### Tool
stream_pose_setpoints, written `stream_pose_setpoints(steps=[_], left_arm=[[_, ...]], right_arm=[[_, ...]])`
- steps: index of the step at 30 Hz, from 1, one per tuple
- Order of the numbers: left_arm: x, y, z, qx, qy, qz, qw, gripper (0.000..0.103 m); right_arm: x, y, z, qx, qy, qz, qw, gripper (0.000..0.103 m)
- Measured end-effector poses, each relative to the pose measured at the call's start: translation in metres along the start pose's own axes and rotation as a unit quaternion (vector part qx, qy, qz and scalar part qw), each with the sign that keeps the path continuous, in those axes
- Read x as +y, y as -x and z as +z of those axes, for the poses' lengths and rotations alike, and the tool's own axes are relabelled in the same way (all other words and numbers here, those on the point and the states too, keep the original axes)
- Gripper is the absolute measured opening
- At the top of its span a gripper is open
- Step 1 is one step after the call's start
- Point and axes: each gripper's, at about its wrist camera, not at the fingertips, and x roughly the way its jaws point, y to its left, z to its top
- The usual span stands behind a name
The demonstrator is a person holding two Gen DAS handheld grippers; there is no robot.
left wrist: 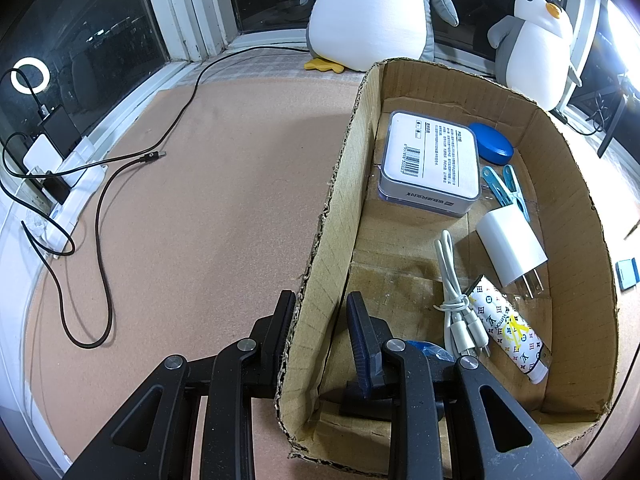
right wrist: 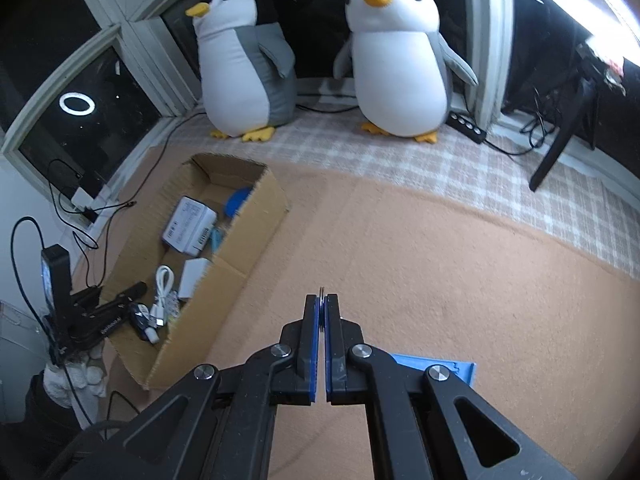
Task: Organize rigid objects
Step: 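Carry the keys into the box and open the right tool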
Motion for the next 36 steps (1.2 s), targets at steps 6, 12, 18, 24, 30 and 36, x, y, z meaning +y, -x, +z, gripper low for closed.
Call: stream_pose_setpoints(steps=[6, 12, 18, 24, 30, 36], left_arm=[[-0.001, 0.000, 0.000, 0.000, 0.001, 0.000, 1.0000, 0.028], [-0.001, 0.000, 0.000, 0.000, 0.001, -0.001, 1.0000, 0.028], [-0.001, 0.000, 0.000, 0.000, 0.004, -0.004, 1.0000, 0.028], [0.001, 0.000, 0.000, 0.000, 0.006, -0.006, 1.0000, 0.028], [0.001, 0.000, 0.000, 0.000, 0.007, -0.006, 1.0000, 0.028], [0.001, 0.000, 0.000, -0.001, 0.008, -0.006, 1.0000, 0.028]], right_arm=[[0.035, -0.001, 0.015, -0.011, 0.027, 0.023, 0.999, 0.002], [0.074, -0.013, 0.025, -0.012, 0.052, 0.047, 0.997, 0.002], [0.102, -0.032, 0.038, -0.012, 0.067, 0.054, 0.996, 0.002], [0.112, -0.054, 0.051, -0.009, 0.066, 0.036, 0.997, 0.002], [0.110, -0.077, 0.058, 0.001, 0.071, -0.007, 0.997, 0.002], [0.104, -0.089, 0.062, 0.006, 0.068, -0.020, 0.997, 0.002]])
